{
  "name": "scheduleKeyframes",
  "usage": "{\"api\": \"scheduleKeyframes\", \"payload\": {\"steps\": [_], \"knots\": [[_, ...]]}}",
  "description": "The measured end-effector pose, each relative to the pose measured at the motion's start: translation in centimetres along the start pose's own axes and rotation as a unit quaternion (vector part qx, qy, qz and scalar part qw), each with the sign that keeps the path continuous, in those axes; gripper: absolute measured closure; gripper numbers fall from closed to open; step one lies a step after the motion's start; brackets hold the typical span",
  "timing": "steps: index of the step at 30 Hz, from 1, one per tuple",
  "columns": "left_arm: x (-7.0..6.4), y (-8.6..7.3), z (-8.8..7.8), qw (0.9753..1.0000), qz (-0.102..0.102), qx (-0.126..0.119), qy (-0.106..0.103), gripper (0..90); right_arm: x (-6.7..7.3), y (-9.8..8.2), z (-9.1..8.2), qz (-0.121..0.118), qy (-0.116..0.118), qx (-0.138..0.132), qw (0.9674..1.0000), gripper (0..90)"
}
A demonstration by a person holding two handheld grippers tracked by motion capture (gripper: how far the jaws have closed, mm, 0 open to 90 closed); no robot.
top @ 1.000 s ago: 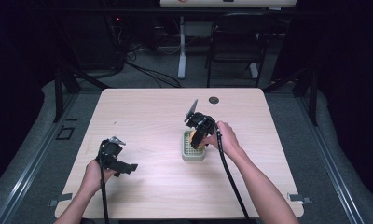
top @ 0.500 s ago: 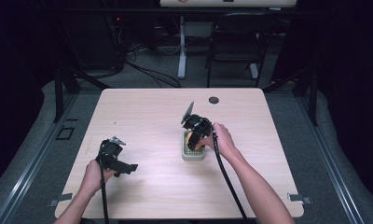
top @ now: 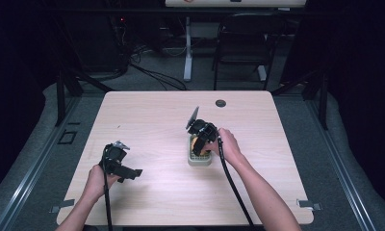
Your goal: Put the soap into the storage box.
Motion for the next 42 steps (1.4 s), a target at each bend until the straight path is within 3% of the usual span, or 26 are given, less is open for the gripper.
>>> {"api": "scheduleKeyframes", "payload": {"steps": [14,19,26,32,40,42], "knots": [[0.0,0.0,0.0,1.0,0.001,0.0,0.001,0.1,0.5,0.1,0.5,-0.003,-0.009,-0.002,1.0,26.0],[-0.1,0.0,0.0,1.0,0.001,-0.001,0.001,0.1,0.4,0.0,-0.7,-0.002,-0.007,-0.024,0.9997,22.5],[-0.1,0.1,0.0,1.0,0.001,-0.001,0.002,0.1,0.4,-0.7,-2.5,-0.005,-0.002,-0.029,0.9996,15.0],[-0.1,0.0,0.0,1.0,0.0,-0.002,0.002,0.1,0.4,-1.5,-3.8,-0.001,0.018,-0.048,0.9987,7.8],[-0.1,0.1,0.0,1.0,0.002,-0.002,0.001,0.1,0.0,-3.6,-5.6,-0.003,0.041,-0.055,0.9976,1.3],[-0.1,0.1,0.0,1.0,0.001,-0.002,0.002,0.1,-0.1,-4.3,-5.9,-0.003,0.035,-0.059,0.9976,0.5]]}}
Point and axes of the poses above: each handheld gripper's, and its own axes: z roughly forward along the jaws, y roughly out of its top, x roughly to its left, the point moved 1 cm from there along z, roughly forward along the jaws, and after that the axes turned 11 degrees about z, right-handed, at the moved point
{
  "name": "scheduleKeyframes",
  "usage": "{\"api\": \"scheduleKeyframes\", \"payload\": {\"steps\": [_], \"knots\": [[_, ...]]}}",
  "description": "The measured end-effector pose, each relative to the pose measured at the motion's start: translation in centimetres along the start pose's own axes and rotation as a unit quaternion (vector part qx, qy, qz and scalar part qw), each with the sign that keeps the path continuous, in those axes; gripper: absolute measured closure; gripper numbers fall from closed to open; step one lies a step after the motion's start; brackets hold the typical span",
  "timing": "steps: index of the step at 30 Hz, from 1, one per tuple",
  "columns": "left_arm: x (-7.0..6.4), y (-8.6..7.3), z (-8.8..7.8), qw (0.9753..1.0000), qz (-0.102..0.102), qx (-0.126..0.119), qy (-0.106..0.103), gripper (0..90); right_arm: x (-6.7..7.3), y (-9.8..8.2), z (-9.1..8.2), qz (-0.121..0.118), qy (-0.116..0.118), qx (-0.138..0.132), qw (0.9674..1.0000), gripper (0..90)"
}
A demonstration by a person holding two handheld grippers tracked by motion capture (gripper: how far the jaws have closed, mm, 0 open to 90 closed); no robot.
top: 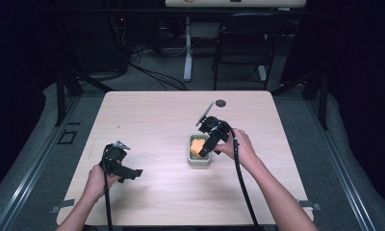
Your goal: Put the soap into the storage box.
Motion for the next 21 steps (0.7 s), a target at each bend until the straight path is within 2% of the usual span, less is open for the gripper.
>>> {"api": "scheduleKeyframes", "payload": {"steps": [6,19,21], "knots": [[0.0,0.0,0.0,1.0,0.003,0.001,-0.001,0.1,-0.6,-2.2,-0.9,-0.002,-0.006,-0.001,1.0,0.0],[-0.1,0.0,0.1,1.0,0.004,0.005,0.0,0.0,-2.6,-7.2,-1.6,0.023,-0.013,0.007,0.9996,0.0],[-0.1,0.0,0.1,1.0,0.004,0.004,-0.001,0.1,-2.9,-8.0,-1.7,0.021,-0.022,0.014,0.9994,0.0]]}}
Point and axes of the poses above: each handheld gripper's, and its own axes: z roughly forward along the jaws, y roughly out of its top, x roughly to its left, the point moved 1 cm from there along z, roughly forward along the jaws, and after that the axes turned 11 degrees about z, right-handed, at the moved point
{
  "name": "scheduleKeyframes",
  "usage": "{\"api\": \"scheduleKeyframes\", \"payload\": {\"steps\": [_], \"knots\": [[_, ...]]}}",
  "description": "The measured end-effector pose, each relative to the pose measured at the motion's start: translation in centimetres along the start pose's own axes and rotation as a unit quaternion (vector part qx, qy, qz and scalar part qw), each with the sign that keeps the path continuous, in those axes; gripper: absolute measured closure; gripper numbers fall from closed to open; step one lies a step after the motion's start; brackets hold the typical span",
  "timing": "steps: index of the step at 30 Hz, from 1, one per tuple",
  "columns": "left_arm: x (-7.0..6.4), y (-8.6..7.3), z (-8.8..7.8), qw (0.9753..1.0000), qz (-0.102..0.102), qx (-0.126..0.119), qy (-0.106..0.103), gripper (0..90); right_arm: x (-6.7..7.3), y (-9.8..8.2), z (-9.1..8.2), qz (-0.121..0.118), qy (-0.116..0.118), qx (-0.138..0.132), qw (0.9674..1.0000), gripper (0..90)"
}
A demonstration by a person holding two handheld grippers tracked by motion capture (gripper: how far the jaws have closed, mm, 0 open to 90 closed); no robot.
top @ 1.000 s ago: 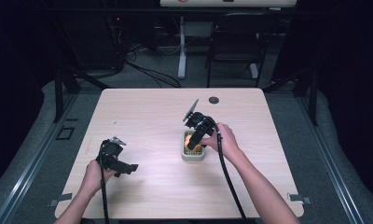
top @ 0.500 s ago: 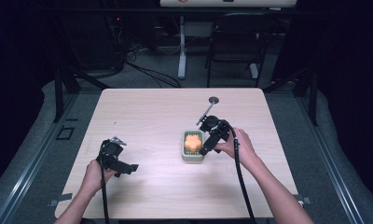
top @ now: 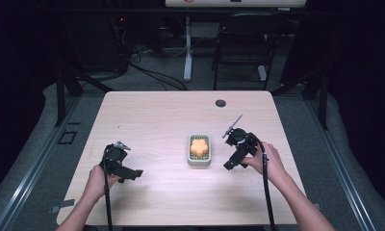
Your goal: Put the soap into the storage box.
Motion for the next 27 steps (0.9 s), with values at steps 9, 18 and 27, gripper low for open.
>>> {"api": "scheduleKeyframes", "payload": {"steps": [9,18,27], "knots": [[0.0,0.0,0.0,1.0,0.001,0.0,-0.001,0.1,-0.6,-3.4,0.1,0.017,-0.006,0.0,0.9998,0.0],[0.0,-0.1,-0.2,1.0,0.003,-0.002,-0.001,0.1,-0.7,-7.2,0.6,0.035,-0.016,-0.013,0.9992,1.1],[-0.1,0.0,-0.1,1.0,0.007,0.001,-0.005,0.0,-1.2,-9.7,1.8,0.049,-0.023,0.006,0.9985,3.7]]}}
Point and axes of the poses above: each handheld gripper's, and its own axes: z roughly forward along the jaws, y roughly out of its top, x roughly to its left, the point moved 1 cm from there along z, roughly forward along the jaws, and after that the axes turned 11 degrees about z, right-handed, at the moved point
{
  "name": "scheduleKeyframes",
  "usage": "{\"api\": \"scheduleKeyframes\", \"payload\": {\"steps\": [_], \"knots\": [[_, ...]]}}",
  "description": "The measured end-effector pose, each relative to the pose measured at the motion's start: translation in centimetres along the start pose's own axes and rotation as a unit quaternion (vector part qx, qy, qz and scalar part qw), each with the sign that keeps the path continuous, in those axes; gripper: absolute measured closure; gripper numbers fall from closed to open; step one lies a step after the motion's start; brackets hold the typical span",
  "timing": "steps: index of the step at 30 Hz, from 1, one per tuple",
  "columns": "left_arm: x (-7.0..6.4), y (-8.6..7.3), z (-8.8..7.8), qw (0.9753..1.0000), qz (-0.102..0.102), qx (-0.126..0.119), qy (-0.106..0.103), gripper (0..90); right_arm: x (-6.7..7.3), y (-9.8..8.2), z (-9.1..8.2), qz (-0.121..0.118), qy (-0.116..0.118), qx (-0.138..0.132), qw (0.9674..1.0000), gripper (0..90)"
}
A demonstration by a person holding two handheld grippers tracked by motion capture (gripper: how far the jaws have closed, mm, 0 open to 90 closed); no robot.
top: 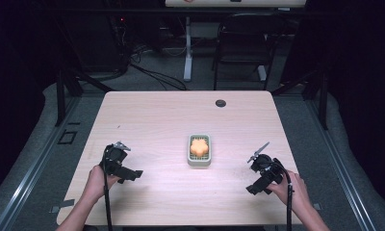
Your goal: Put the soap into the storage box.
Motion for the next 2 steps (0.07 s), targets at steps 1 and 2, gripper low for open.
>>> {"api": "scheduleKeyframes", "payload": {"steps": [1,2], "knots": [[-0.03,0.01,0.05,1.0,0.0,-0.002,0.003,0.1,-0.06,0.06,0.2,0.003,0.002,-0.004,1.0,3.9],[-0.01,0.01,0.06,1.0,-0.001,-0.001,0.003,0.1,-0.15,0.19,0.24,0.001,0.003,-0.002,1.0,4.9]]}}
Point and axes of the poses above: each handheld gripper's, and its own axes: z roughly forward along the jaws, y roughly out of its top, x roughly to its left, the point moved 1 cm from there along z, roughly forward along the jaws, and after that the axes turned 11 degrees about z, right-handed, at the moved point
